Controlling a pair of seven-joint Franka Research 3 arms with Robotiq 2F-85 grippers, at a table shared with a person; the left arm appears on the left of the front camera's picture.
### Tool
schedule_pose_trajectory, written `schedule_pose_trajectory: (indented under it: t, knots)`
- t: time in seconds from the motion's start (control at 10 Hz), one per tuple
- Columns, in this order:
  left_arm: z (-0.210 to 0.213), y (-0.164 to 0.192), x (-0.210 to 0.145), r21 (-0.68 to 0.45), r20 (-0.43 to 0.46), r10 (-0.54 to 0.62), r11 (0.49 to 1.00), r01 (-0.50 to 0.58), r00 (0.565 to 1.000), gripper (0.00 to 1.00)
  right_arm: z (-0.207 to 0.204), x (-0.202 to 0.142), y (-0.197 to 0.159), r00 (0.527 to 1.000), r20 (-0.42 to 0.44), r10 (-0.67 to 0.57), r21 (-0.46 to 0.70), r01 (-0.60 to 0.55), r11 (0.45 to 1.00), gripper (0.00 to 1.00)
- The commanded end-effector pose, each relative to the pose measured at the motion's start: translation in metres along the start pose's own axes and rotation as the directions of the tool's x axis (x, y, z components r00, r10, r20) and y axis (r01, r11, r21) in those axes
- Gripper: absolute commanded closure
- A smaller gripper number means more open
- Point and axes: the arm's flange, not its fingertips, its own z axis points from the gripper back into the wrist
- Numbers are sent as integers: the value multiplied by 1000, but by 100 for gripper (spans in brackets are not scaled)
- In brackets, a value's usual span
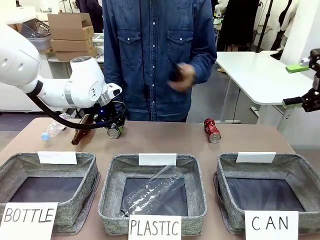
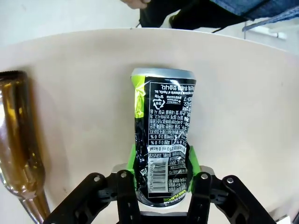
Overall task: Sort the can waste into the basket.
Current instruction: Pick up the can waste from the table and place it in the right Fabric basket.
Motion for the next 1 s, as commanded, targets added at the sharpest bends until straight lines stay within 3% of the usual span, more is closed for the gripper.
schedule_pose_trajectory:
  t: [0.0, 0.3, 0.5, 0.6, 0.8, 0.9]
  knots:
    - [58, 13, -27, -65, -61, -16, 998, 12, 998, 100, -1, 3, 3, 1000, 5, 16, 23, -16, 1000, 0]
    - [172, 82, -102, -161, -189, -49, 987, 18, 981, 100, -1, 3, 3, 1000, 5, 16, 23, -16, 1000, 0]
    - [209, 129, -148, -327, -194, -59, 945, -8, 979, 100, -1, 3, 3, 1000, 5, 16, 23, -16, 1000, 0]
    - [235, 135, -179, -446, -133, -134, 893, 61, 982, 100, -1, 3, 3, 1000, 5, 16, 23, -16, 1000, 0]
    - [293, 128, -257, -586, 88, -237, 773, 242, 968, 100, -1, 3, 3, 1000, 5, 16, 23, -16, 1000, 0]
    - [251, 142, -187, -435, -114, -139, 897, 76, 984, 100, -1, 3, 3, 1000, 5, 16, 23, -16, 1000, 0]
